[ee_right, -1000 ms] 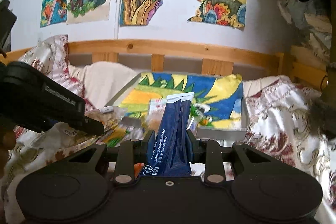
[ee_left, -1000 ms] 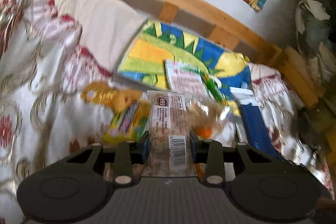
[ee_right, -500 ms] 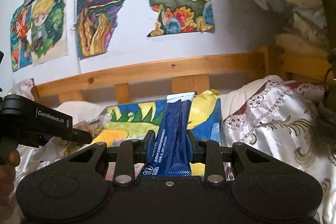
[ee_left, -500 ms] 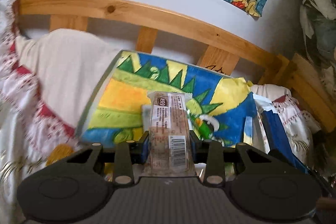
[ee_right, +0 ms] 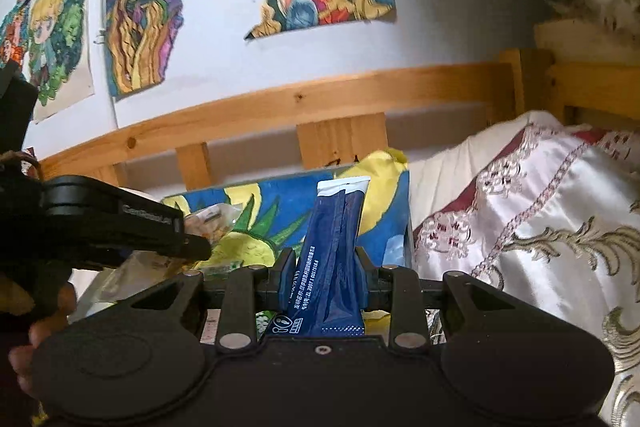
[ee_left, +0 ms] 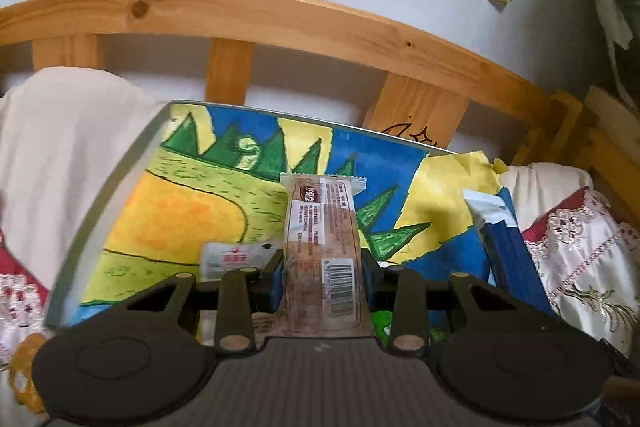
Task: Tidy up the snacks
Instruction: 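Lower bread packet into tray, open left tool while right tool lowers blue packet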
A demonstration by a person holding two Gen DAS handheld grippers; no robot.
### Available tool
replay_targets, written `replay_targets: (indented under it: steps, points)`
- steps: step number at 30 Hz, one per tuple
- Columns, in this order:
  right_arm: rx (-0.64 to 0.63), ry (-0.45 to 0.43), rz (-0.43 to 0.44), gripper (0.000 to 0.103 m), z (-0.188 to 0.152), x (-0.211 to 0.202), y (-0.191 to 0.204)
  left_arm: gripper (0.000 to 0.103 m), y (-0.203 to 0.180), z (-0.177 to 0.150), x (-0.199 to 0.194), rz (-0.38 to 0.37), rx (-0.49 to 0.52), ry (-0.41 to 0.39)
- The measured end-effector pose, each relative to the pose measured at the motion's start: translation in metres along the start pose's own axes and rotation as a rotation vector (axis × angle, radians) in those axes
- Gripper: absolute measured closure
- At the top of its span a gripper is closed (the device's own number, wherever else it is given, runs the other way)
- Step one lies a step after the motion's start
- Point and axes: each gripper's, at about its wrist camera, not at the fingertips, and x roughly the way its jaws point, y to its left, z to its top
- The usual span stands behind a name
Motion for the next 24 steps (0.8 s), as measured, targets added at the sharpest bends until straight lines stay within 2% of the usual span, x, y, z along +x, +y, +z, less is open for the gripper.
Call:
replay_targets:
  steps: [13, 24]
  points:
    - [0.016, 0.076, -0.039, 0.070, -0.009, 0.021, -0.011, 0.063, -0.029, -0.004, 0.031, -0.037, 0.034, 0.020]
    - [0.010, 0.093, -0.052, 0.068, -0.012, 0.022, -0.010, 0.062, -0.029, -0.008, 0.035, -0.024, 0.039, 0.035]
